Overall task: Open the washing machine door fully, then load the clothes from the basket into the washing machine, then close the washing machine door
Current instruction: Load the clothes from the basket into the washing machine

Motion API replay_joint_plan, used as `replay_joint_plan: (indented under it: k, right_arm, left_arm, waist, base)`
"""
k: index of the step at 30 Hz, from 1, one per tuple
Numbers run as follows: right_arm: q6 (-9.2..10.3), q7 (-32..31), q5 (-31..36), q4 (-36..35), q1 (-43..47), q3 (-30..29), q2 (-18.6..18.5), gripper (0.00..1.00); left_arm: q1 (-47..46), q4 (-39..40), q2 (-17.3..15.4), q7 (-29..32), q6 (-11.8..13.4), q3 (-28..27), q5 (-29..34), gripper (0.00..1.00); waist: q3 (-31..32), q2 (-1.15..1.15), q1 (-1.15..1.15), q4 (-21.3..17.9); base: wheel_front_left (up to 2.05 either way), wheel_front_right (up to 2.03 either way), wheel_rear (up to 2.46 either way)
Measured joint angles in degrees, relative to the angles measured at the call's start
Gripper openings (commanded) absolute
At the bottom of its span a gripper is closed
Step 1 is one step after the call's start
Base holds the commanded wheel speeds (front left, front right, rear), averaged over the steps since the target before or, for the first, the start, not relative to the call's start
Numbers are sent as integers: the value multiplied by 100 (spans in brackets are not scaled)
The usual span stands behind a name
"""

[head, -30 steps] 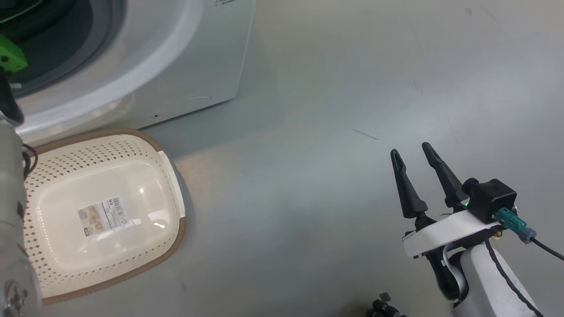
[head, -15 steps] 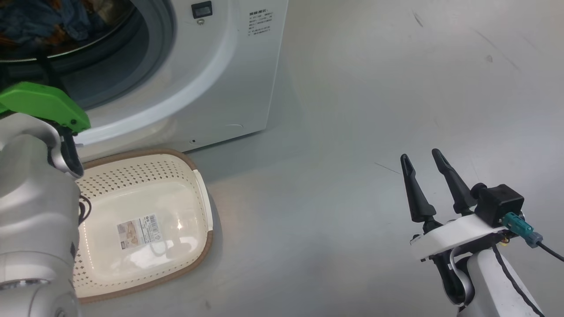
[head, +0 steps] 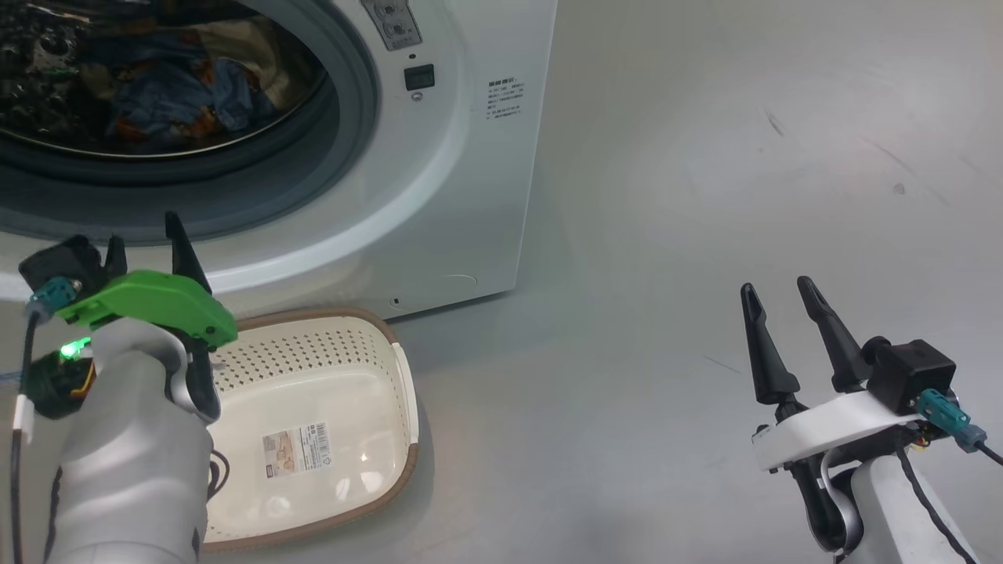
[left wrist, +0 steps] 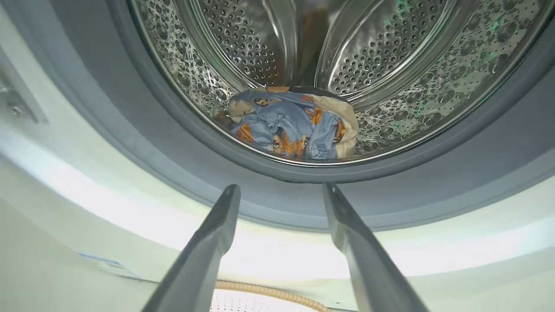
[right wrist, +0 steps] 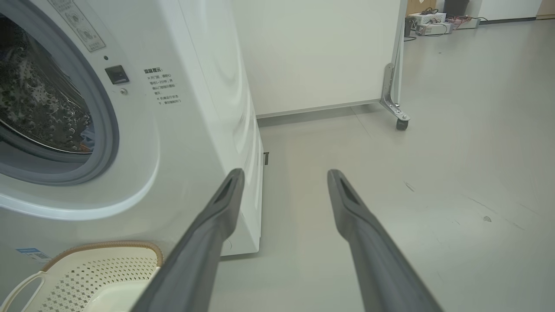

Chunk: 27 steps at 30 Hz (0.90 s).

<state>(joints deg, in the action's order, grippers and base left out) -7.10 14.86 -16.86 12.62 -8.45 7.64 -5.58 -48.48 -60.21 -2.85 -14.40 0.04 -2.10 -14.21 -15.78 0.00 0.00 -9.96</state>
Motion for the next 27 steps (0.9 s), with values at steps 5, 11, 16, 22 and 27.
replay_joint_plan:
  k: [5,11,16,22,27]
  right_arm:
    - [0,0,1,8,211,-37,1,100]
    - [1,0,10,10,403,-96,-4,100]
    - [1,0,20,-26,560,-158,-88,100]
    - [1,0,33,-49,620,-215,-136,100]
    - [1,0,34,-83,704,-210,-140,100]
  left_arm:
    - [573,212,96,1,-175,60,-34,100]
    - [1065,641,109,0,-311,159,-33,100]
    - [1539,983,129,0,-348,236,-24,100]
    - [2115,1569,126,0,-368,375,81,100]
    - [2536,2115,129,0,-392,449,127,100]
  waist:
    - [285,0,0,109]
    - [602,0,0,239]
    - [788,0,0,375]
    - [914,0,0,580]
    - [1015,0,0,748]
  base:
    - [0,0,0]
    - [0,0,0]
    - [0,0,0]
    - [0,0,0]
    - [0,0,0]
